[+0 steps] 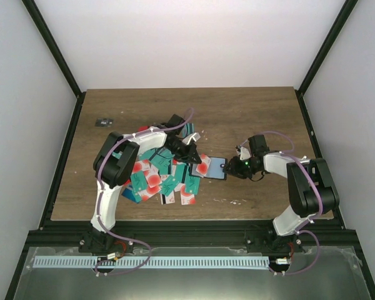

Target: Put the credit cards into the card holder

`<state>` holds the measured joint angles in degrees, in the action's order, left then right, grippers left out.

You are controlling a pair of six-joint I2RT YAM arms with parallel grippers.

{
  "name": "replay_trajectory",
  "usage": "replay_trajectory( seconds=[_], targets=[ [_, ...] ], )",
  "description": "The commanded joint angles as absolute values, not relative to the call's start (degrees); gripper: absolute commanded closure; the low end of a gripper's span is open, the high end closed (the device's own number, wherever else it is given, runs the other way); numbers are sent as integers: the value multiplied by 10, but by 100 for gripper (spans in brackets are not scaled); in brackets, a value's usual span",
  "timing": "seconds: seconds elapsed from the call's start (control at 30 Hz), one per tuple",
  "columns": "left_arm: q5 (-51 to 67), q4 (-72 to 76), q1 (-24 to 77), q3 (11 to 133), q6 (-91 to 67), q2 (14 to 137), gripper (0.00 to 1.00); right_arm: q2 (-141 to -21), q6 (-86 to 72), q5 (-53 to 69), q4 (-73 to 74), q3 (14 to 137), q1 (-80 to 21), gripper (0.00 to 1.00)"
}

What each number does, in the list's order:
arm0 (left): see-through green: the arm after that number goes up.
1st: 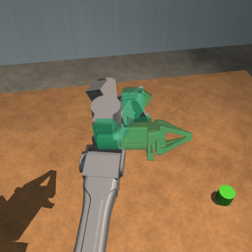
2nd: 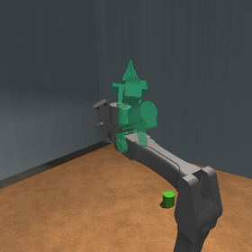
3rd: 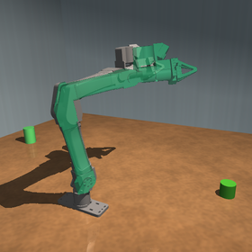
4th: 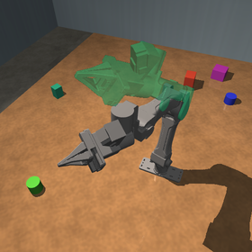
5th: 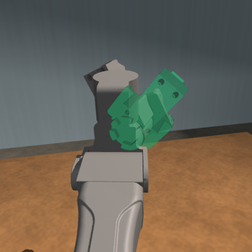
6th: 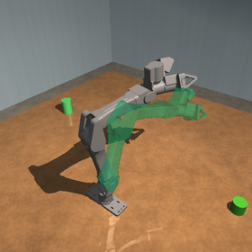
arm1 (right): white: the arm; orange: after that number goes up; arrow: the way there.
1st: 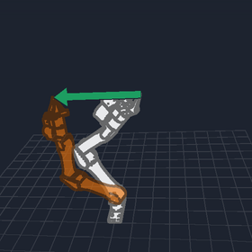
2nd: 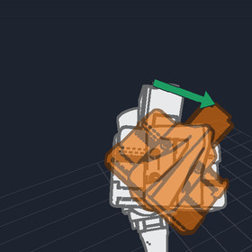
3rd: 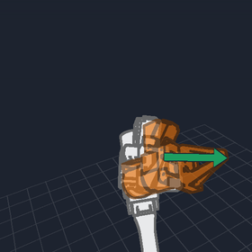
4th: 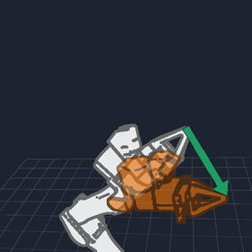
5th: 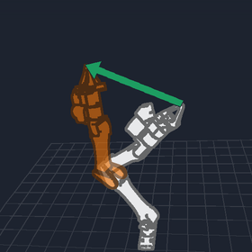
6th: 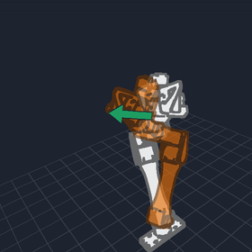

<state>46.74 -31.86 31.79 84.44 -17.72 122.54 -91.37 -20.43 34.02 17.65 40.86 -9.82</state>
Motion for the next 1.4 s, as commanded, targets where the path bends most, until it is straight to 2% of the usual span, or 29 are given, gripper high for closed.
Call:
replay_trajectory(
  seconds=[0.0,0.8,1.37],
  targets=[
    [473,-334,323,863,-163,1251,96,-935,-201,322,193,412,-96,68],
    [484,-312,334,902,-193,1288,96,-934,-211,334,185,409,-96,68],
    [461,-191,350,822,-300,1266,96,-932,-244,364,161,389,-96,71]
  ],
)
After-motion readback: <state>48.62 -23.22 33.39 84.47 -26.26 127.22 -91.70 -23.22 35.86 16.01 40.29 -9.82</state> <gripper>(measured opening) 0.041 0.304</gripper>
